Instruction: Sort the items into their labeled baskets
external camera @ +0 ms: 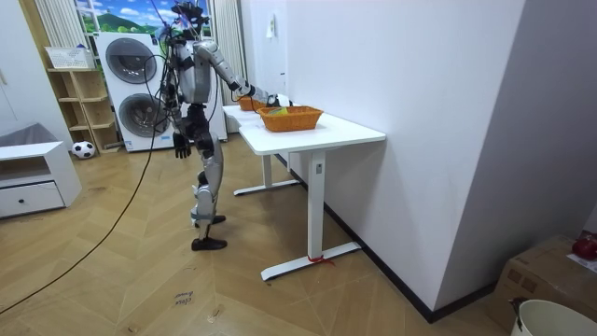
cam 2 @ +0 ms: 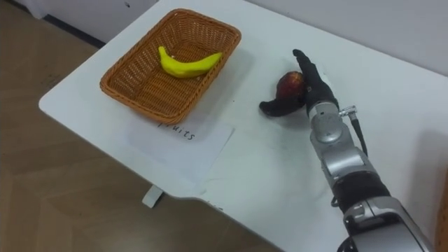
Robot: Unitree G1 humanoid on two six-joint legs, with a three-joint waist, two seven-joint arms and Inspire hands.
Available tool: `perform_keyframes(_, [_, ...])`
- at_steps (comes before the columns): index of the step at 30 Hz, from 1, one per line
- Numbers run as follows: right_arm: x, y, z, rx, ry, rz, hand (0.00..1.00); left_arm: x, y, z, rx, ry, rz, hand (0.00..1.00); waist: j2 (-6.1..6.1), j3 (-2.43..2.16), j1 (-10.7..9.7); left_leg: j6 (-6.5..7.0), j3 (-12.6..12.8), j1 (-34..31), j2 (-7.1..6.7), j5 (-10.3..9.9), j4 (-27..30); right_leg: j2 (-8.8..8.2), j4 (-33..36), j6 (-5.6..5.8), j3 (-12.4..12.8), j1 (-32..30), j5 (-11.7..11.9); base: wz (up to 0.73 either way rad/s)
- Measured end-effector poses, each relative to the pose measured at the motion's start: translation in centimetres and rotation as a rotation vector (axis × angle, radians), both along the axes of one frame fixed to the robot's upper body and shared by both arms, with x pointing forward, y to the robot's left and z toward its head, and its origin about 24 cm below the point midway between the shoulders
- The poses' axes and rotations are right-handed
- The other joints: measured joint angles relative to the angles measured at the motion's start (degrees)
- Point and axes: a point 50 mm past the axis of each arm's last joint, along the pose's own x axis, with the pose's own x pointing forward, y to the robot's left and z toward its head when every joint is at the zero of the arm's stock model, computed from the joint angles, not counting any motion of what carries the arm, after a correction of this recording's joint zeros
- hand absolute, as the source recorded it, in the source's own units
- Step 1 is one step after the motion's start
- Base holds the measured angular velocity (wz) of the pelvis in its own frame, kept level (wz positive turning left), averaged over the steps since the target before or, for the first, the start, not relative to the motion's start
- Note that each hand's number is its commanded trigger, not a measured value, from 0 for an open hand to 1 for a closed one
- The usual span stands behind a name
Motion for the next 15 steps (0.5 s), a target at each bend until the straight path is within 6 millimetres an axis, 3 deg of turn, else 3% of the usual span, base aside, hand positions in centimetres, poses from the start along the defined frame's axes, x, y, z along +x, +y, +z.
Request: perform_keyframes(15, [0.3,-1.3,0.9,-0.063,-0.028,-0.026,1.00,0.0,0.0,0.0,0.007,0.000,0.003,0.00,-0.33,0.63,-0.02,0.00,0.15,0.45,0.04,0.00,-0.60,-0.03,-0.06,0.00,0.02,0.03,0.00,0.00])
